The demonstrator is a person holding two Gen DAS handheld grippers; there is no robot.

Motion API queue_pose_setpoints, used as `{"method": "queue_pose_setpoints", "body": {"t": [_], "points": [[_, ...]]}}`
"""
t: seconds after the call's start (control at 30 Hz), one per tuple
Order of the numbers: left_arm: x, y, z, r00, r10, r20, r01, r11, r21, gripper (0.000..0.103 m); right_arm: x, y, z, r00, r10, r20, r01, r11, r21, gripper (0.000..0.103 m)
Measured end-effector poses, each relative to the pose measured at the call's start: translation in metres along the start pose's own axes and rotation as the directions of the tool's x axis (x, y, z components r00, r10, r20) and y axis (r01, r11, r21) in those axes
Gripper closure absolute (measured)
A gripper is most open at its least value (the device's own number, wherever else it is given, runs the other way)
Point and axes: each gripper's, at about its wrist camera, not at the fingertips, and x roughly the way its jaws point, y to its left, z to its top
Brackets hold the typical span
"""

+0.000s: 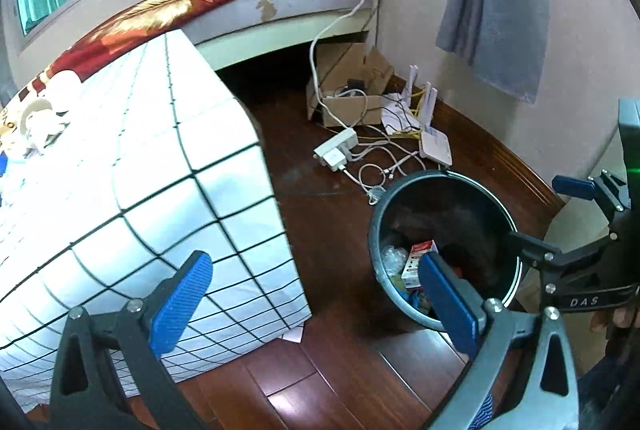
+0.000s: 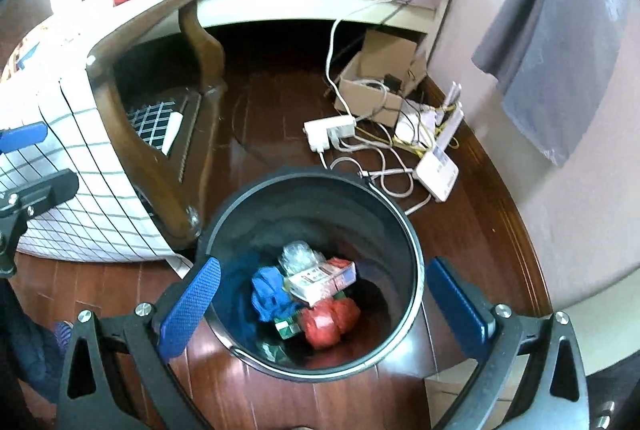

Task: Collect trash
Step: 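Move both tools back to the grid-covered box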

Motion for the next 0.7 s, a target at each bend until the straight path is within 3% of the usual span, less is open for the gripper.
{"method": "queue_pose_setpoints", "body": {"t": [0.27,0.7], "points": [[-0.022,0.02,0.006,0.998,0.037,0.049,-0.035,0.998,-0.044,0.0,-0.022,0.018,0.028,0.995,0.039,0.089,-0.038,0.999,-0.012,0.0],[-0.055,0.088,0.0,0.989,0.107,0.107,-0.087,0.98,-0.177,0.0,-0.042,0.074,0.068,0.97,0.118,0.214,-0.099,0.991,-0.093,0.0]]}}
